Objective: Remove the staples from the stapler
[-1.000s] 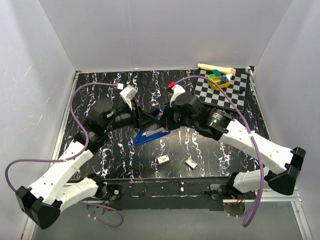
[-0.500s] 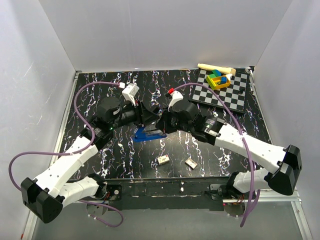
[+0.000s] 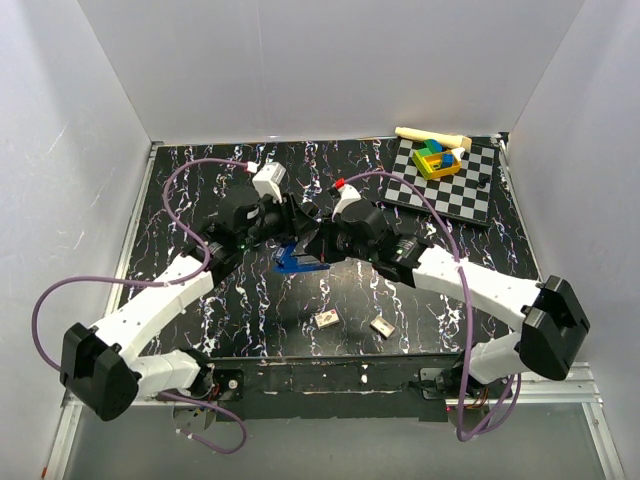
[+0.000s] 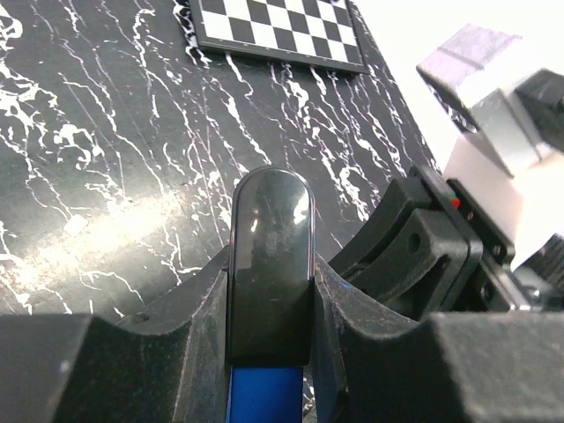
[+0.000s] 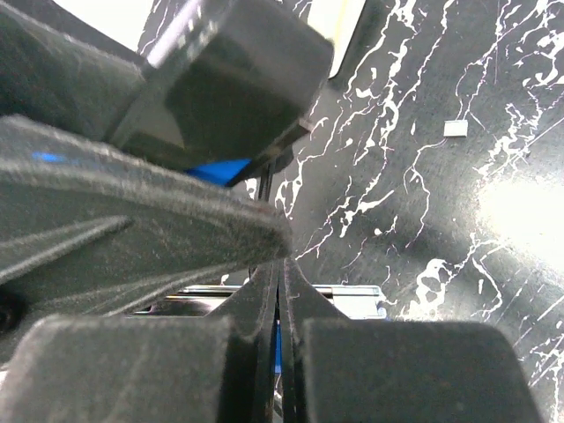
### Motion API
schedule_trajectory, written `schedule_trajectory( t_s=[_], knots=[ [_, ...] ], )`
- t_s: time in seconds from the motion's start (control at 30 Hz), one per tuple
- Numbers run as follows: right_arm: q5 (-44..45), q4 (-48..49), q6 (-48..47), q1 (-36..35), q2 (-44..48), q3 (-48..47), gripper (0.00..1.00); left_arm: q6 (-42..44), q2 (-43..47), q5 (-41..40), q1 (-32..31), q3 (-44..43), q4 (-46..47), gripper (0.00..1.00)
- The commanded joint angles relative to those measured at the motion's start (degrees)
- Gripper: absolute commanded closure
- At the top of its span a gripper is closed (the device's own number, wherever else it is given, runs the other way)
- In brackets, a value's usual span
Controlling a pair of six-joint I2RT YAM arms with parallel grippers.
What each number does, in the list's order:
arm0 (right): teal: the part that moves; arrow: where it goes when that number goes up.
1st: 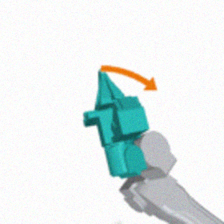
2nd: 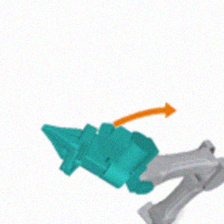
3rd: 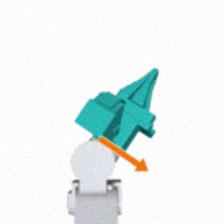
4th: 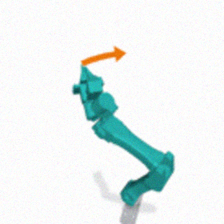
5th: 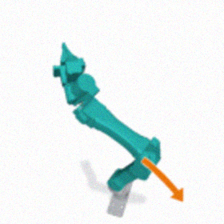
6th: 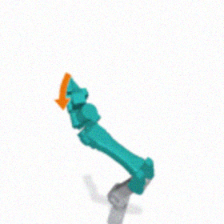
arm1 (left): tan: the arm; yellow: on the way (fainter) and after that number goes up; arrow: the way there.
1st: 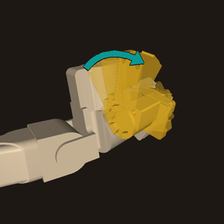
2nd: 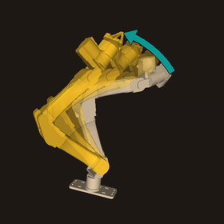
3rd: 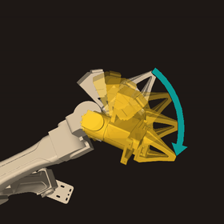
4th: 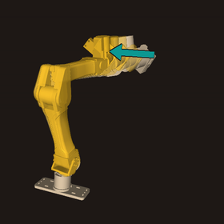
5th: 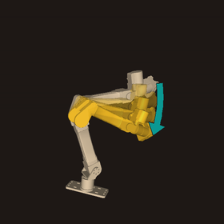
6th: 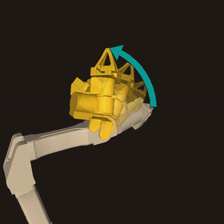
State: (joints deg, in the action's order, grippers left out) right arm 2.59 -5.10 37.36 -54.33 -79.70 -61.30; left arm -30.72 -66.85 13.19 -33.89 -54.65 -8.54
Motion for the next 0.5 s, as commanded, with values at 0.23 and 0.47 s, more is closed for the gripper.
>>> schedule_trajectory(
  t_s=[0.23, 0.47],
  knots=[
    [-14.45, 13.36, 2.89, 4.23, -2.82, 5.75, 0.99, 1.45, -5.65, -9.94, 0.31, -7.31, 8.18, 1.0],
    [-22.88, 21.34, 6.31, 7.65, -7.13, 7.16, 0.99, 3.12, -9.35, -14.49, 0.4, -9.24, 7.92, 1.0]
  ],
)
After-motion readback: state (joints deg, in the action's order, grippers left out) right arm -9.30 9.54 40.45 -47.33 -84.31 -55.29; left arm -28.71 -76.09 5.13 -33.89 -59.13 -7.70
